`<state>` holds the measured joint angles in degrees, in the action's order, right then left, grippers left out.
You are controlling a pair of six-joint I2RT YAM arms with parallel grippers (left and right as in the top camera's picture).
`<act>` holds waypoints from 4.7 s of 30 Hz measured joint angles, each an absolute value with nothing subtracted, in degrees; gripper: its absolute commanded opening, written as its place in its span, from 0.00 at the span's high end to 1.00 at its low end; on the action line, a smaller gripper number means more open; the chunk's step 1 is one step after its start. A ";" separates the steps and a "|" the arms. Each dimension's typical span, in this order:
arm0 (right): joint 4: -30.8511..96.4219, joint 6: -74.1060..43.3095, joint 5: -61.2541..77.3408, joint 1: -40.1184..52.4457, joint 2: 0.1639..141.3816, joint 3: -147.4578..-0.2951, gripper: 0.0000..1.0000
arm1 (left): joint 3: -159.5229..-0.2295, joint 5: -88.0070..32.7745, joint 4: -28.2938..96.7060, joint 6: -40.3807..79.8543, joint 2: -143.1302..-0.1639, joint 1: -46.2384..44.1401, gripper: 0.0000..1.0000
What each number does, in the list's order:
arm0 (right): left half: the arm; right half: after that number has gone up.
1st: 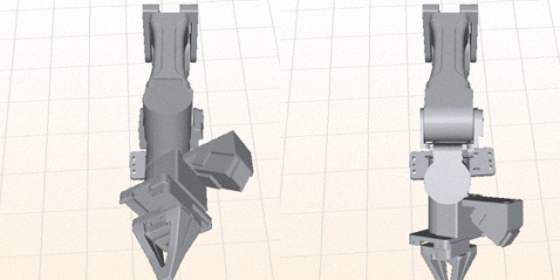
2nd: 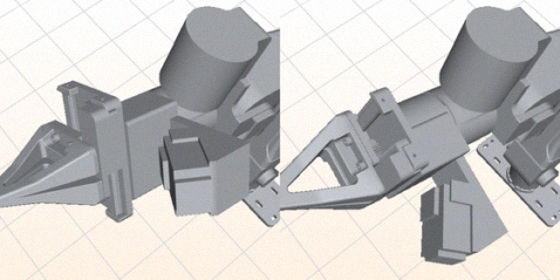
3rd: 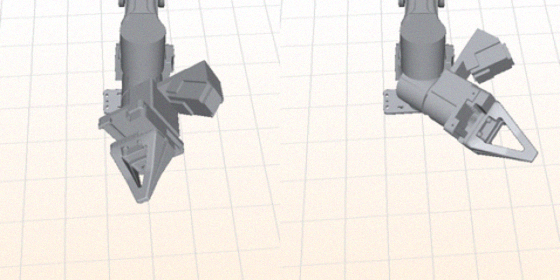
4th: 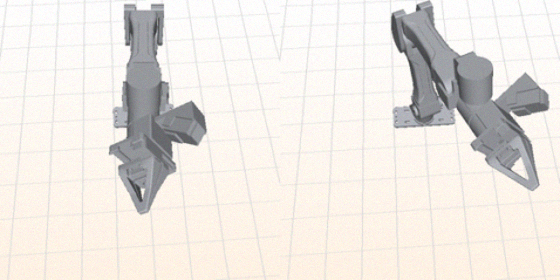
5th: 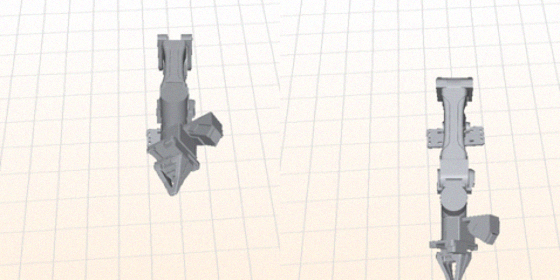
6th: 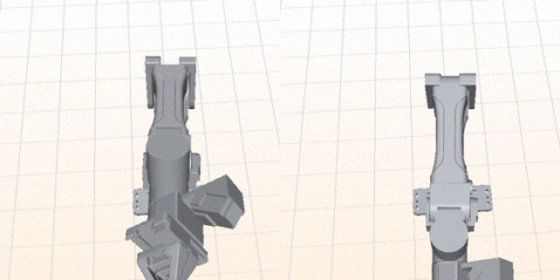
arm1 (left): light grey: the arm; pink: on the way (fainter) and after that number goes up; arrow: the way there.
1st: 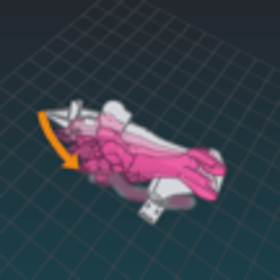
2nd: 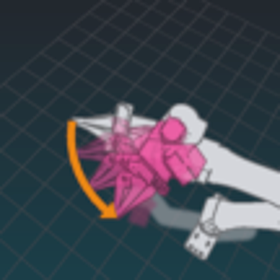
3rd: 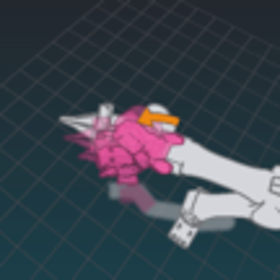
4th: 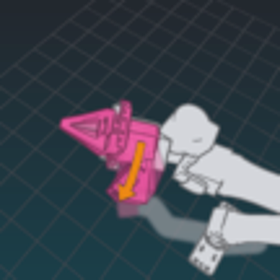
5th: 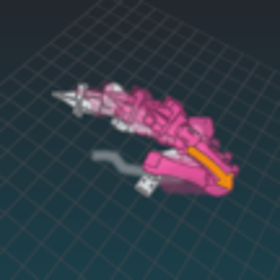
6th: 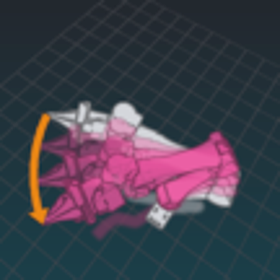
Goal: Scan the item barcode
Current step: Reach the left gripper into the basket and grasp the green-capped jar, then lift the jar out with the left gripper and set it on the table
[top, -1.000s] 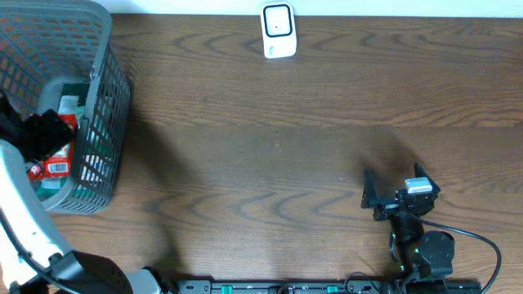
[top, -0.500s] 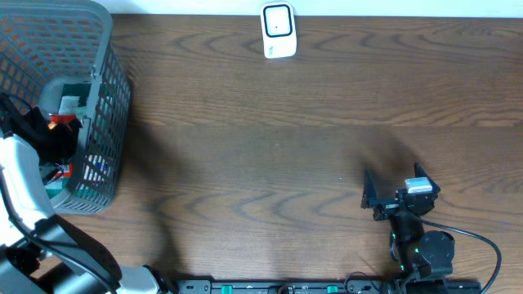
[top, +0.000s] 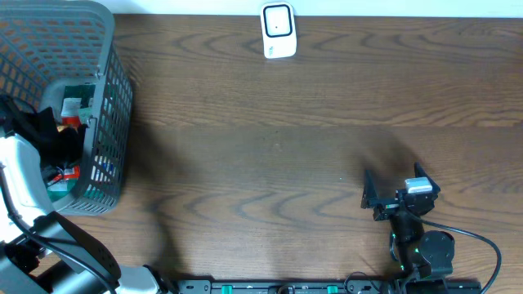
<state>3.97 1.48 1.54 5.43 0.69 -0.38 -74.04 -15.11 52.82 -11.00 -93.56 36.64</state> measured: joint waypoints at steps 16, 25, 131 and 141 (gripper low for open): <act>3.97 1.48 1.54 5.43 0.69 -0.38 0.01 | -72.51 -14.61 46.76 -12.03 -106.19 33.41 0.21; 3.97 1.48 1.54 5.43 0.69 -0.38 0.01 | -72.51 -14.20 47.48 -10.48 -106.04 33.21 0.36; 3.97 1.48 1.54 5.43 0.69 -0.38 0.01 | -84.71 -47.16 35.53 4.89 -123.79 -26.37 0.40; 3.97 1.48 1.54 5.43 0.69 -0.38 0.01 | -84.71 -44.58 34.65 4.69 -123.76 -26.35 0.07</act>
<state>3.97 1.48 1.54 5.43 0.69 -0.38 -84.71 -44.58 34.65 4.69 -123.76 -26.35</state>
